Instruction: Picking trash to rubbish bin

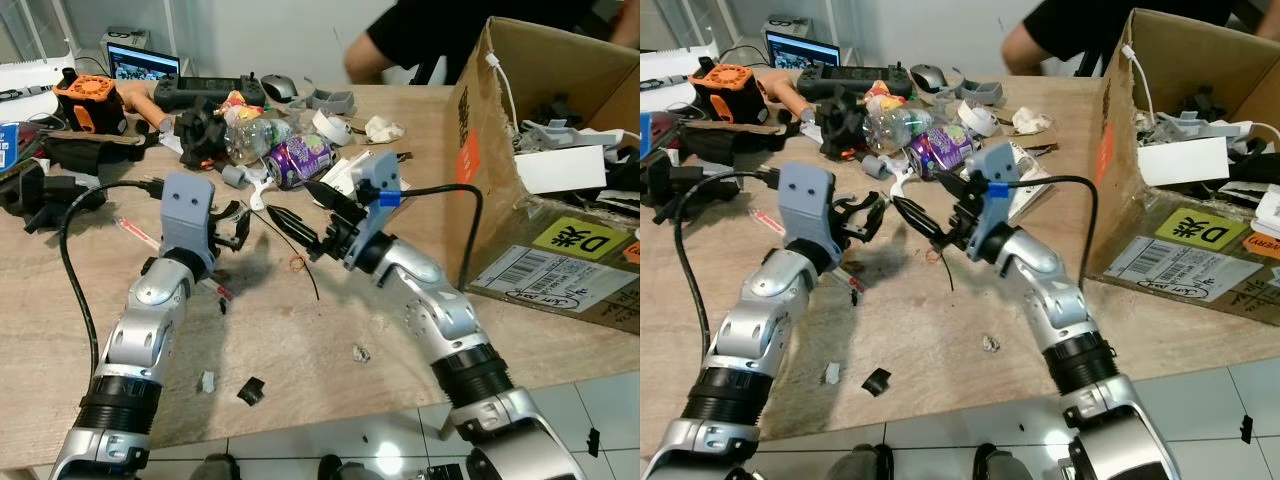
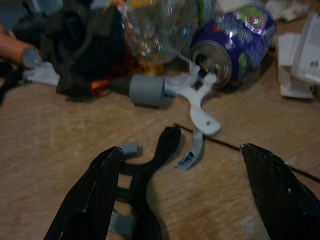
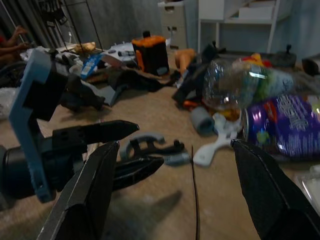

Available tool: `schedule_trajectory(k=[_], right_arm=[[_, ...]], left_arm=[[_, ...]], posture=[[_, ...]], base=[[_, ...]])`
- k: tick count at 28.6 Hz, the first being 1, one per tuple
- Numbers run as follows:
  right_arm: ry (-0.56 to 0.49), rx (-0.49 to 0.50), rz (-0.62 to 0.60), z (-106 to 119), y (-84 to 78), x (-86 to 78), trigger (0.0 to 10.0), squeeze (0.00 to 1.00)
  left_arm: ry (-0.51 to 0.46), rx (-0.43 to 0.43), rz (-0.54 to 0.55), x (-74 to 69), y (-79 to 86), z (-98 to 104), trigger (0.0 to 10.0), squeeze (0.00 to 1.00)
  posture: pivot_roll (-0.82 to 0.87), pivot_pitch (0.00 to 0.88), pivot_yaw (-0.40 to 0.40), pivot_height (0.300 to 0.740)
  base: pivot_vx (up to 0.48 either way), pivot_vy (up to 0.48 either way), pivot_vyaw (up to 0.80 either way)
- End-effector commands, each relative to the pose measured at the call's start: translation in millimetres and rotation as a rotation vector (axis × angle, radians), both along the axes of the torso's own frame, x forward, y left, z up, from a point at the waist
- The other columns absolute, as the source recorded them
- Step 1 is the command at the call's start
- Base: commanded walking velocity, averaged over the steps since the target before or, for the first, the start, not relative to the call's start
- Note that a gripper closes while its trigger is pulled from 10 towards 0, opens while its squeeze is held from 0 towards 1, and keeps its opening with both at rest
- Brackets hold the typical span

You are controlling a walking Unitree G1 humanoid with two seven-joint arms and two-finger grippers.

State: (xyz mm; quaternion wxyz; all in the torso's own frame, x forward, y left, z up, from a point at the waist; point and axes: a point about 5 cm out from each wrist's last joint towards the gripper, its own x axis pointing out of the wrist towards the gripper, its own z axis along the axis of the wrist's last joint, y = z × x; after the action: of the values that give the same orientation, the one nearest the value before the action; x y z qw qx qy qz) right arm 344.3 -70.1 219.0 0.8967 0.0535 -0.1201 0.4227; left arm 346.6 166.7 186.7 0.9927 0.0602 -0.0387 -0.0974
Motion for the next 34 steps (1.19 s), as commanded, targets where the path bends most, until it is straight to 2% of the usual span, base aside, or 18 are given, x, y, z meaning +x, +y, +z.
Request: schedule_trajectory(k=[1,4,5,8,15,18,21,25,29,30,31,32,33,34], right_arm=[[0.007,-0.024,0.006,-6.8,1.6,-4.5,10.0,0.0],[0.009,-0.025,0.008,-8.6,2.4,-5.7,10.0,0.0],[0.011,-0.027,0.009,-10.2,3.5,-6.8,10.0,0.0],[0.019,-0.022,0.008,-12.4,5.7,-8.9,10.0,0.0],[0.033,-0.04,0.028,-16.7,10.9,-13.2,10.0,0.0],[0.039,-0.054,0.045,-18.9,14.2,-14.9,10.0,0.0],[0.041,-0.06,0.047,-19.8,15.0,-14.4,10.0,0.0],[0.044,-0.066,0.049,-19.9,15.1,-14.8,10.0,0.0],[0.045,-0.076,0.051,-20.2,15.0,-14.6,10.0,0.0],[0.048,-0.076,0.053,-20.3,14.8,-15.2,10.0,0.0],[0.048,-0.076,0.053,-20.3,14.8,-15.2,10.0,0.0],[0.051,-0.076,0.054,-20.2,14.6,-15.3,10.0,0.0],[0.052,-0.08,0.053,-20.5,14.3,-15.0,10.0,0.0],[0.052,-0.08,0.053,-20.5,14.3,-15.0,10.0,0.0]], left_arm=[[0.061,0.019,0.012,-0.4,-1.3,-12.3,10.0,1.0],[0.083,0.035,0.033,0.6,0.7,-16.3,10.0,1.0],[0.1,0.036,0.057,1.9,2.9,-19.1,10.0,0.0],[0.122,0.013,0.163,4.9,14.2,-23.3,10.0,0.0],[0.139,0.024,0.251,2.1,26.6,-29.3,10.0,0.0],[0.186,0.008,0.325,0.0,36.9,-35.6,10.0,0.0],[0.218,-0.007,0.34,0.0,39.1,-39.3,10.0,0.0],[0.332,-0.084,0.304,-3.4,36.1,-52.4,10.0,0.0],[0.376,-0.15,0.297,-4.5,33.1,-57.3,10.0,0.0],[0.392,-0.172,0.289,-5.3,31.6,-58.8,4.4,0.0],[0.392,-0.172,0.289,-5.3,31.6,-58.8,4.4,0.0],[0.403,-0.185,0.282,-5.4,30.5,-59.7,2.4,0.0],[0.412,-0.192,0.28,-5.4,29.7,-60.3,0.8,0.0],[0.412,-0.192,0.28,-5.4,29.7,-60.3,0.8,0.0]], posture=[[0.06,0.225,-0.044,0.74],[0.07,0.225,-0.045,0.74],[0.06,0.235,-0.045,0.74],[0.06,0.237,-0.05,0.74],[0.06,0.227,-0.057,0.74],[0.06,0.237,-0.067,0.74],[0.06,0.237,-0.067,0.74],[0.06,0.226,-0.07,0.74],[0.05,0.233,-0.071,0.74],[0.05,0.223,-0.071,0.74],[0.05,0.223,-0.071,0.74],[0.05,0.222,-0.072,0.74],[0.05,0.235,-0.073,0.74],[0.05,0.235,-0.073,0.74]], base=[[0.0,0.0,0.0],[0.0,0.0,0.0],[0.0,0.0,0.0],[0.0,0.0,0.0],[0.0,0.0,0.0],[0.0,0.0,0.0],[0.0,0.0,0.0],[0.0,0.0,0.0],[0.0,0.0,0.0],[0.0,0.0,0.0],[0.0,0.0,0.0],[0.0,0.0,0.0],[0.0,0.0,0.0],[0.0,0.0,0.0]])
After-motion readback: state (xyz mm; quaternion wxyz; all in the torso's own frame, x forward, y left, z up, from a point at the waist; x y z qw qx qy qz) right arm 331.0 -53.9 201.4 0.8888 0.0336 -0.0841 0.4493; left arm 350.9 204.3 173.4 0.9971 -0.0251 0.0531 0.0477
